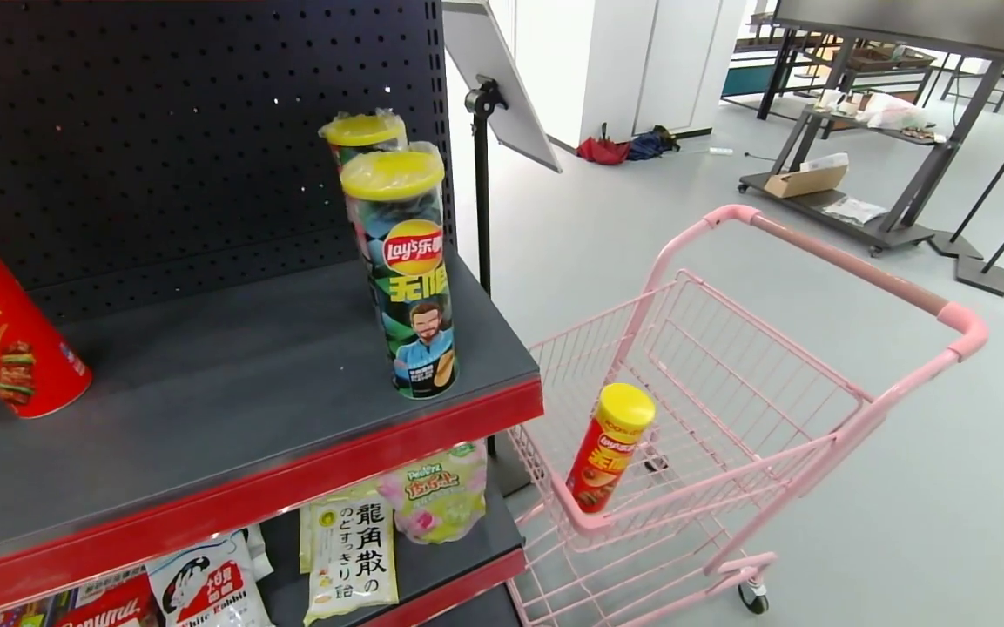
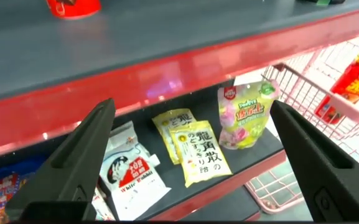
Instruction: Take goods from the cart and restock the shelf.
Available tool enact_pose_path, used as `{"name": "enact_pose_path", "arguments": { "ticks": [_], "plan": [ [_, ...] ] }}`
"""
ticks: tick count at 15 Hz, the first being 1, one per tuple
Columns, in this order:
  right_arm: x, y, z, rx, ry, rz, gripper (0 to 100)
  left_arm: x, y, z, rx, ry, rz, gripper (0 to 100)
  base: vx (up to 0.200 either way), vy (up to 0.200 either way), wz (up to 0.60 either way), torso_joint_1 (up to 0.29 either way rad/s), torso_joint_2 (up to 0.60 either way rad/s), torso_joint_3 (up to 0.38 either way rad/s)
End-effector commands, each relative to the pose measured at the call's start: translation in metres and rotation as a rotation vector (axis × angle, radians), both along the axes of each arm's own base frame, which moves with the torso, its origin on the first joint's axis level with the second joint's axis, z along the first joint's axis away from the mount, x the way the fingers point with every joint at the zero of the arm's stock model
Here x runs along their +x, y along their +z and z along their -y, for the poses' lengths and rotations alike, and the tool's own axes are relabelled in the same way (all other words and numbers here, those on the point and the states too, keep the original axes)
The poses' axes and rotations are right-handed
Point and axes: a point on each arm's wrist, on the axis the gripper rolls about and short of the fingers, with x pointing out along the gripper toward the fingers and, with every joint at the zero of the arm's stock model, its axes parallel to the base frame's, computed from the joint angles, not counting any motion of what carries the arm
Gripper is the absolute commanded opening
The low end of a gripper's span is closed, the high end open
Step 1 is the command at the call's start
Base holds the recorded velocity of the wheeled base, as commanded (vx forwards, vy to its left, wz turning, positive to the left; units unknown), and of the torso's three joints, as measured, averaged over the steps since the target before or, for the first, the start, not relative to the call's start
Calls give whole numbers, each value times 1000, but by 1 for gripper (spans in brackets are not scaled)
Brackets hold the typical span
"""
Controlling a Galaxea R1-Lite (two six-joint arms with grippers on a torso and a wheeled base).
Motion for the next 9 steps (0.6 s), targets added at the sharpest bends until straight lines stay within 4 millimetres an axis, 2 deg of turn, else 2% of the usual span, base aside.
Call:
{"name": "enact_pose_path", "arguments": {
  "ticks": [1, 6, 9],
  "plan": [
    [0, 0, 0, 0, 1, -1, 100, 0, 0, 0, 0, 0, -1, 100, 0, 0, 0, -168, 456, 286],
    [0, 0, 0, -2, 1, -1, 100, 0, 0, 0, 0, 1, -1, 100, 0, 0, 0, -188, 546, 349],
    [1, 0, 0, -8, 4, -8, 100, 0, 0, 0, 0, 0, -1, 100, 0, 0, 0, -75, 230, 155]
  ]
}}
